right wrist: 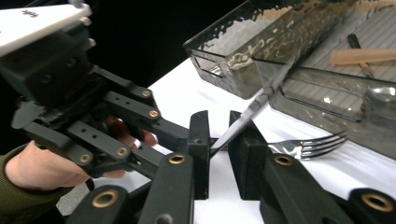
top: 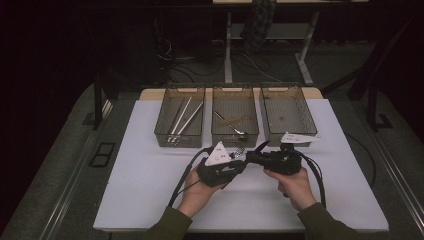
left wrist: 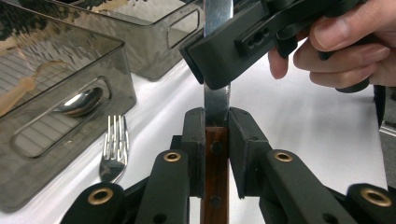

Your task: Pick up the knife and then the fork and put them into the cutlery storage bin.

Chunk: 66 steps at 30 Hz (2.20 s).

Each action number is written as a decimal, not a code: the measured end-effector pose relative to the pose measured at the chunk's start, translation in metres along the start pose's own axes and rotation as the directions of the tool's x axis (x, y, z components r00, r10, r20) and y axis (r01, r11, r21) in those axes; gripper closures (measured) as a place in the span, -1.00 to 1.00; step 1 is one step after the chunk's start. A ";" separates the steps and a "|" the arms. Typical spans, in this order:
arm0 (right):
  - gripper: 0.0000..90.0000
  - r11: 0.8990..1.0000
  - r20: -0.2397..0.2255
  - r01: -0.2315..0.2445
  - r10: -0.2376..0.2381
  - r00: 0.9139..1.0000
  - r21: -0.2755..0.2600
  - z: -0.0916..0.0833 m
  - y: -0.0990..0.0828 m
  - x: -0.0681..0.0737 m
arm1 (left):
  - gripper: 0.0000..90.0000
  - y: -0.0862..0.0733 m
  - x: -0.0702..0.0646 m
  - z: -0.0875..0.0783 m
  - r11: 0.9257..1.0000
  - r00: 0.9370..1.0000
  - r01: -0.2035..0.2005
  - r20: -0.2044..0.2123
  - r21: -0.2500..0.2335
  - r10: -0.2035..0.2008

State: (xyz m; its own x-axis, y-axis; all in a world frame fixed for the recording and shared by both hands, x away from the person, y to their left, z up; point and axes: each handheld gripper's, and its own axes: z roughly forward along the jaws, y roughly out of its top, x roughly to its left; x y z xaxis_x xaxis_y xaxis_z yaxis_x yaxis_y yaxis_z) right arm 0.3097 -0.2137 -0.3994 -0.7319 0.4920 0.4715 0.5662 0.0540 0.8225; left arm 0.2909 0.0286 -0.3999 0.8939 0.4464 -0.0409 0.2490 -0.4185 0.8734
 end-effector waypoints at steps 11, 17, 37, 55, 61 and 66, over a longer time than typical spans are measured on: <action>0.97 0.996 -0.010 0.090 -0.090 0.996 0.003 -0.002 0.002 0.011 | 0.61 -0.004 0.003 0.001 0.999 0.998 0.032 0.050 -0.026 -0.031; 0.97 0.997 0.014 0.081 -0.081 0.997 -0.016 -0.011 0.005 0.007 | 0.28 -0.009 0.010 -0.009 0.999 0.998 0.035 0.051 -0.030 -0.033; 0.97 0.988 0.168 0.151 -0.147 0.975 -0.016 -0.037 0.017 -0.005 | -0.36 -0.065 0.041 -0.078 0.997 0.997 0.082 -0.005 -0.005 -0.082; 0.97 0.982 0.291 0.188 -0.175 0.941 -0.017 -0.063 0.042 -0.022 | -1.00 -0.089 0.043 -0.087 0.993 0.993 0.112 -0.035 0.028 -0.111; 0.97 0.982 0.309 0.186 -0.166 0.936 -0.035 -0.079 0.060 -0.024 | -1.00 -0.088 0.040 -0.085 0.994 0.995 0.099 -0.026 0.041 -0.098; 0.97 0.979 0.345 0.198 -0.168 0.924 -0.055 -0.092 0.079 -0.024 | -1.00 -0.088 0.040 -0.086 0.994 0.995 0.100 -0.027 0.036 -0.099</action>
State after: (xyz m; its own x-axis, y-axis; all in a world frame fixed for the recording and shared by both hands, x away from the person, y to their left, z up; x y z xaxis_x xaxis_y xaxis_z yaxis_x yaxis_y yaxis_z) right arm 0.3368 -0.3014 -0.3162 -0.6403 0.7448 0.1878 0.3879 0.1025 0.9160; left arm 0.2729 0.1509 -0.4367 0.8544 0.5070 -0.1137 0.3502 -0.4001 0.8469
